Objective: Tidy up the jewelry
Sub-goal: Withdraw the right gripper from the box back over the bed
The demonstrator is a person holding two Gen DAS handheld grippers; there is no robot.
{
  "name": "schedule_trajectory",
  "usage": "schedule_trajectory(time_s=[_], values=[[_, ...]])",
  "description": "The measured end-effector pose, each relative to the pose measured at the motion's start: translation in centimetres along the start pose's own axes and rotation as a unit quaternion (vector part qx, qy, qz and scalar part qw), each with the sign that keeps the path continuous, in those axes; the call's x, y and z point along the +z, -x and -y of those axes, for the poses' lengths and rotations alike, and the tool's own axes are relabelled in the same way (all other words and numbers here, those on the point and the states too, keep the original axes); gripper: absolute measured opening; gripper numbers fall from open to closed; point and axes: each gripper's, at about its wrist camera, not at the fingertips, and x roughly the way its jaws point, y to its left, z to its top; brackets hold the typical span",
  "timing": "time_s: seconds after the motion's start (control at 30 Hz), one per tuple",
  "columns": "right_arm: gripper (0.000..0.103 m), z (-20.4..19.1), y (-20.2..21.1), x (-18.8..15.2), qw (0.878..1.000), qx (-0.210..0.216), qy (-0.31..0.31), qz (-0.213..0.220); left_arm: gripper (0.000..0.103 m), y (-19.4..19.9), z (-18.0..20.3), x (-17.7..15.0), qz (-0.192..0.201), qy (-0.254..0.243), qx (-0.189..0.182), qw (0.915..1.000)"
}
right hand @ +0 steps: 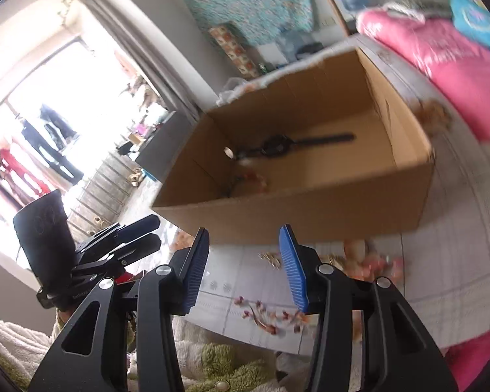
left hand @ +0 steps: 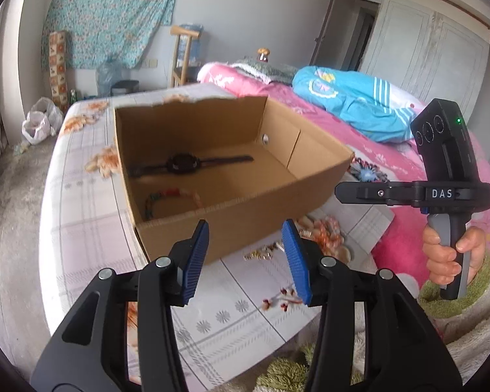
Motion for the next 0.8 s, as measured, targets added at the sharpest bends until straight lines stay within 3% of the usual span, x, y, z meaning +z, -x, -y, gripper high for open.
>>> schedule_trajectory(time_s=[0.17, 0.33, 0.67, 0.8], values=[[0.044, 2.4, -2.8, -0.1, 0.998, -0.042, -0.038, -0.028, 0.045, -2.9, -0.2, -1.4, -0.033, 0.011, 0.017, 0.9993], [0.044, 2.8, -4.1, 1.4, 0.997, -0.068, -0.035, -0.025, 0.045, -4.2, -0.9, -1.1, -0.042, 0.007, 0.039, 0.9983], [0.048, 3.3, -4.0, 1.6, 0.996, -0.079, -0.035, -0.004, 0.045, -4.9, -1.0, -0.4, -0.042, 0.013, 0.042, 0.9982], [0.052, 4.4, -1.3, 1.0, 0.994, -0.102, -0.038, 0.021, 0.050, -5.1, -0.5, -1.3, -0.054, 0.008, 0.037, 0.9978]])
